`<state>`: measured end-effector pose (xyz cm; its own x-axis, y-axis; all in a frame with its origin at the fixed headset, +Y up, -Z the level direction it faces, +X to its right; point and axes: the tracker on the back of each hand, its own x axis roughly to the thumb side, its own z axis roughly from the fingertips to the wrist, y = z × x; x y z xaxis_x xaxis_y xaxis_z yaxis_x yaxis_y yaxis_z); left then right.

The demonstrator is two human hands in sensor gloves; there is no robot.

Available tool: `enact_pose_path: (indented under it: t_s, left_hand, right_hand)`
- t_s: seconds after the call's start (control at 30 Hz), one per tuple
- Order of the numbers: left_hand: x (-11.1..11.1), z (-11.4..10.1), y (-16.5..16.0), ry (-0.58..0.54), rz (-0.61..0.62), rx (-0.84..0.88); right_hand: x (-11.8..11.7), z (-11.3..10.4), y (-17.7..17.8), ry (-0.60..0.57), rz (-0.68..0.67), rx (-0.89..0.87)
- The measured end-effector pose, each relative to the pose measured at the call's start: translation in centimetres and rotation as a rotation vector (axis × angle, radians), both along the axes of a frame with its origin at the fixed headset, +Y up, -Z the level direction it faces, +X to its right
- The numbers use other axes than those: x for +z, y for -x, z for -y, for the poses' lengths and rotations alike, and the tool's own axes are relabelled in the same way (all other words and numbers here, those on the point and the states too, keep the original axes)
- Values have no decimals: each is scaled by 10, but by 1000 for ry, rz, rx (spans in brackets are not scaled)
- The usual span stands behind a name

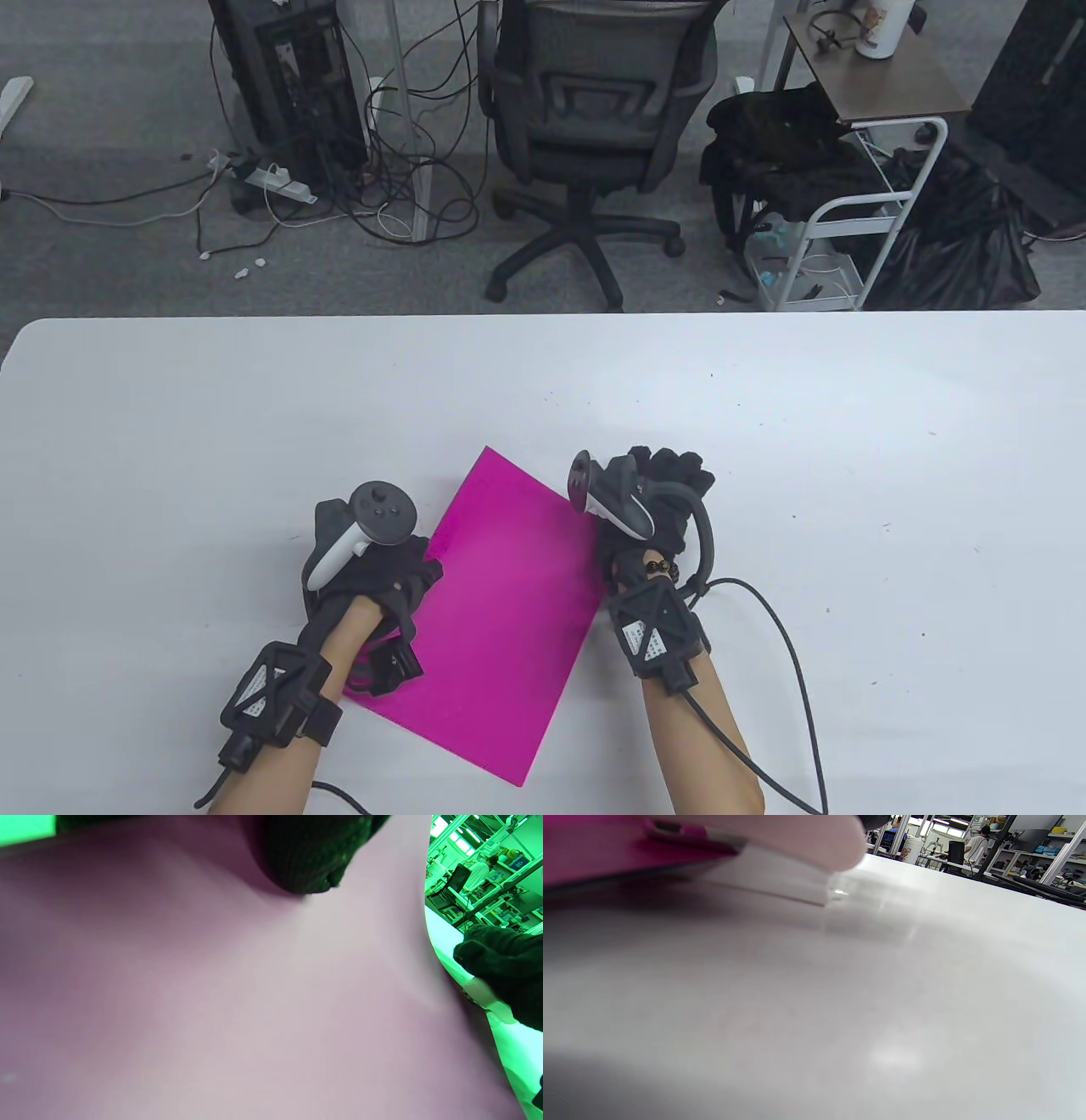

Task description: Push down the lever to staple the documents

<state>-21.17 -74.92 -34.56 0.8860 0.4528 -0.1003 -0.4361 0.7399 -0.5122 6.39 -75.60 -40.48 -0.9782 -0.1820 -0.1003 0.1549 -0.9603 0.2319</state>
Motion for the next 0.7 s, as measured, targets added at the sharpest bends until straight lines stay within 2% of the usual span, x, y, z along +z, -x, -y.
enact_pose_path:
  t_s: [0.7]
  left_hand:
    - [0, 0, 0, 3, -2, 1]
  right_hand:
    - [-2, 1, 0, 18, 9, 10]
